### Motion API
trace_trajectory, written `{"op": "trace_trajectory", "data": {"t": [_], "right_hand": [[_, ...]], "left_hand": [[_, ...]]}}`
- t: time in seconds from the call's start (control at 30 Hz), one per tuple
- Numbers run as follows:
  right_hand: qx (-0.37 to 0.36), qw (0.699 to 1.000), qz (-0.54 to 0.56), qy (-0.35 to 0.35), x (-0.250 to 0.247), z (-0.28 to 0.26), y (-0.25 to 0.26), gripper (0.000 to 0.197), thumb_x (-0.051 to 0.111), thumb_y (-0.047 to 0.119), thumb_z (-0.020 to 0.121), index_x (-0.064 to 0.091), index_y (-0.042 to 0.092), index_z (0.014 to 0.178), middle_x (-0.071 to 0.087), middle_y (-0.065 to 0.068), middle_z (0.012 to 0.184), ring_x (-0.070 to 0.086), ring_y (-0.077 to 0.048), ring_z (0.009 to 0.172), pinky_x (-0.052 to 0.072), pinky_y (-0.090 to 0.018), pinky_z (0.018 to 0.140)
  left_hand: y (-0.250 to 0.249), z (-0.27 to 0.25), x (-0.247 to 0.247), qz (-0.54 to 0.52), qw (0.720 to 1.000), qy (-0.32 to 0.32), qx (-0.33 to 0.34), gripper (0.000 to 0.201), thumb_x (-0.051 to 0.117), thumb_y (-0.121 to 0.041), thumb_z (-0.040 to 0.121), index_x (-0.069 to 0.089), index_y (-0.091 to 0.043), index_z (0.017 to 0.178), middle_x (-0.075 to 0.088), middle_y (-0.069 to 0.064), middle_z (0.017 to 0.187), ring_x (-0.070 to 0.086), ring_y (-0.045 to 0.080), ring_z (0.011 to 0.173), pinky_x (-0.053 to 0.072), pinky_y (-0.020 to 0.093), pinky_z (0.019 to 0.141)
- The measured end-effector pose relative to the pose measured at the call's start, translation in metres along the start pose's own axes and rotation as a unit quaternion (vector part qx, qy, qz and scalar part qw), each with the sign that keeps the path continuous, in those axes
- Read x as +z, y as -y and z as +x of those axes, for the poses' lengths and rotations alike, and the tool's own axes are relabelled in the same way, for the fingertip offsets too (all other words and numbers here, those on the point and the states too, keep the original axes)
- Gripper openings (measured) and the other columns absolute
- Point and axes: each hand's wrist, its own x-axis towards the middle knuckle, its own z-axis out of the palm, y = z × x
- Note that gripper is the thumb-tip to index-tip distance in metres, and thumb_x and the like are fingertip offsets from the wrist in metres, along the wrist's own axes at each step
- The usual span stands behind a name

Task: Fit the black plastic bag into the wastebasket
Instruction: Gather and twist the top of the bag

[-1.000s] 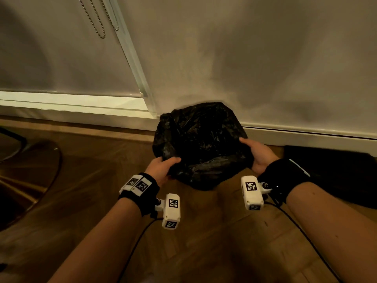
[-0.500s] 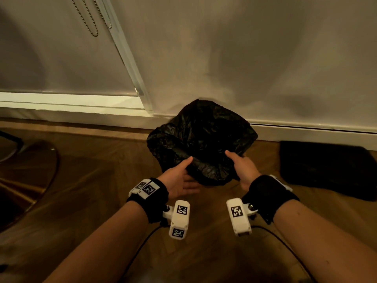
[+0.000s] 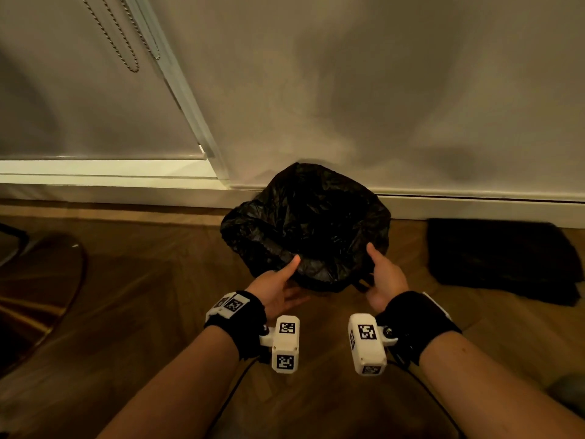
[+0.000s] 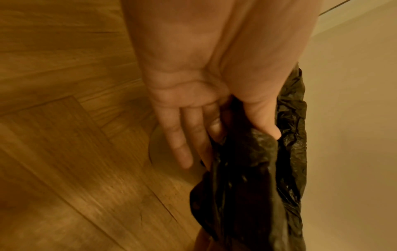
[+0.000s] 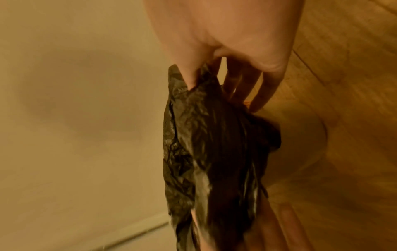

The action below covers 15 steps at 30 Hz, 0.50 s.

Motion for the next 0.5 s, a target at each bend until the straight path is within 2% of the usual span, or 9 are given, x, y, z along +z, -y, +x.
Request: {"op": "trace_trajectory", "data": {"t": [0.07, 0.13, 0.27, 0.4, 0.5], "right_hand": [[0.043, 0.995, 0.080, 0.028, -0.006, 0.004, 0.009, 0.045, 0.054, 0.041, 0.094, 0.054, 0.014, 0.130, 0.064, -0.010, 0.116, 0.060, -0.026, 0.104, 0.051, -0.036, 0.079], [0.082, 0.984, 0.145, 0.060, -0.011, 0.007, 0.017, 0.042, 0.047, 0.040, 0.096, 0.053, 0.015, 0.129, 0.065, -0.011, 0.108, 0.060, -0.027, 0.098, 0.049, -0.039, 0.079], [0.057, 0.986, 0.116, 0.105, -0.010, 0.013, 0.029, 0.046, 0.050, 0.051, 0.092, 0.059, 0.025, 0.128, 0.065, -0.008, 0.124, 0.061, -0.026, 0.111, 0.054, -0.037, 0.082], [0.081, 0.979, 0.107, 0.155, 0.005, 0.011, 0.027, 0.042, 0.049, 0.034, 0.097, 0.048, 0.019, 0.136, 0.061, -0.009, 0.125, 0.060, -0.025, 0.110, 0.059, -0.038, 0.077], [0.118, 0.967, 0.123, 0.188, 0.013, 0.006, 0.009, 0.039, 0.047, 0.028, 0.098, 0.047, 0.016, 0.136, 0.056, -0.013, 0.134, 0.055, -0.028, 0.118, 0.057, -0.045, 0.075]], "left_hand": [[-0.001, 0.004, -0.005, -0.030, 0.999, -0.006, 0.014, 0.041, 0.063, -0.032, 0.087, 0.055, -0.016, 0.125, 0.065, 0.007, 0.122, 0.063, 0.025, 0.108, 0.056, 0.040, 0.080], [-0.002, 0.006, -0.008, -0.051, 0.998, -0.005, 0.025, 0.040, 0.060, -0.029, 0.090, 0.055, -0.014, 0.126, 0.064, 0.009, 0.124, 0.063, 0.026, 0.108, 0.055, 0.041, 0.082], [-0.006, 0.008, -0.007, -0.063, 0.997, -0.014, 0.053, 0.039, 0.056, -0.027, 0.093, 0.051, -0.015, 0.130, 0.060, 0.011, 0.130, 0.060, 0.028, 0.113, 0.054, 0.042, 0.083], [-0.019, 0.012, -0.018, -0.119, 0.981, -0.073, 0.133, 0.050, 0.052, -0.027, 0.096, 0.035, -0.024, 0.142, 0.056, 0.008, 0.135, 0.061, 0.026, 0.111, 0.054, 0.039, 0.082], [-0.023, 0.007, -0.022, -0.133, 0.975, -0.097, 0.147, 0.067, 0.064, -0.040, 0.086, 0.033, -0.027, 0.144, 0.057, 0.005, 0.135, 0.063, 0.024, 0.110, 0.056, 0.038, 0.080]]}}
